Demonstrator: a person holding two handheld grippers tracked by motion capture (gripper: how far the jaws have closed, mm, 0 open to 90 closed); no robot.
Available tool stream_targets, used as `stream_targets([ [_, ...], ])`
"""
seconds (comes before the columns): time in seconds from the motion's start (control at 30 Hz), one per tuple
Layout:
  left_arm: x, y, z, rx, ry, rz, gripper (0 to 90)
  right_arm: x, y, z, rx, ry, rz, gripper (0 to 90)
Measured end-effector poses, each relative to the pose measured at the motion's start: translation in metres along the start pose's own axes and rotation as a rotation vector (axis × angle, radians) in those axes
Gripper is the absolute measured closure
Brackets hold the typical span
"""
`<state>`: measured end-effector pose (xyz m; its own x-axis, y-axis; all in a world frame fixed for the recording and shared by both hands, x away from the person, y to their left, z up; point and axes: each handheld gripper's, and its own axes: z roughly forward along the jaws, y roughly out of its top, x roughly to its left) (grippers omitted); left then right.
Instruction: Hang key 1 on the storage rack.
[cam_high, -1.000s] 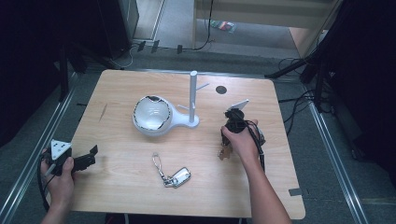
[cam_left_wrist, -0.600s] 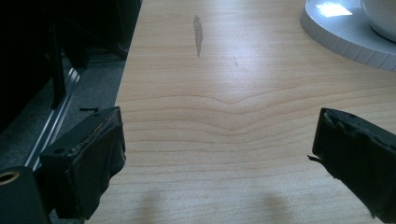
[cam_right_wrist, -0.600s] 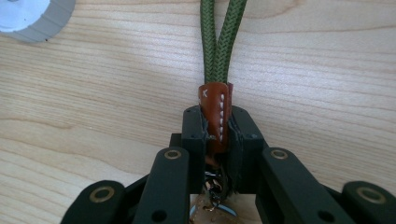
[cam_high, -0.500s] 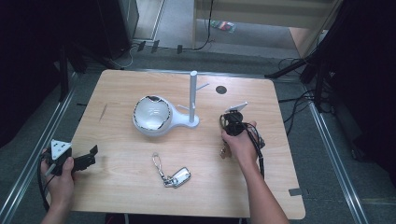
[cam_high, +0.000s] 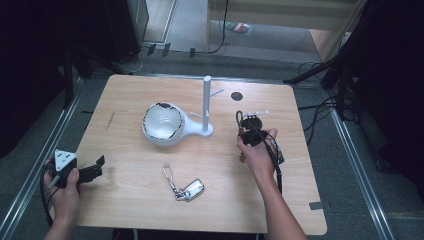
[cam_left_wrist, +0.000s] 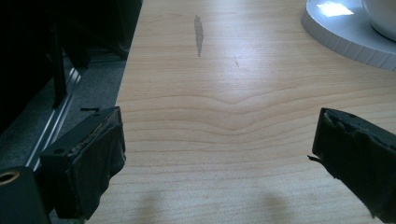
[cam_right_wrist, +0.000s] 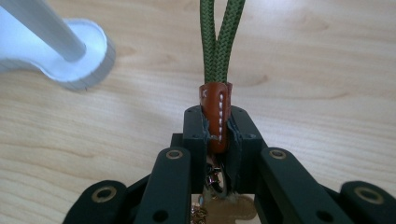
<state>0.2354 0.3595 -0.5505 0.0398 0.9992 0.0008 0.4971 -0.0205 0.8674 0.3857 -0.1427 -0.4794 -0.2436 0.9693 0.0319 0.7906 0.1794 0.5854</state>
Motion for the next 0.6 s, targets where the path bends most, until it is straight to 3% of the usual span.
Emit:
stream_targets([
  [0.1,0.0,0.0,0.0,0.0,0.0,-0.001,2.8,0.001,0.0,-0.004,-0.032,-0.015,-0.005,80.0],
  [0.13,0.0,0.0,0.0,0.0,0.0,-0.001,2.8,0.002,0.001,-0.009,-0.078,-0.039,-0.012,80.0],
  [0.17,0.0,0.0,0.0,0.0,0.001,0.0,2.8,0.002,0.001,-0.01,-0.089,-0.045,-0.01,80.0],
  [0.6,0.0,0.0,0.0,-0.001,0.001,-0.004,2.8,0.01,0.004,-0.03,-0.26,-0.094,-0.038,80.2],
])
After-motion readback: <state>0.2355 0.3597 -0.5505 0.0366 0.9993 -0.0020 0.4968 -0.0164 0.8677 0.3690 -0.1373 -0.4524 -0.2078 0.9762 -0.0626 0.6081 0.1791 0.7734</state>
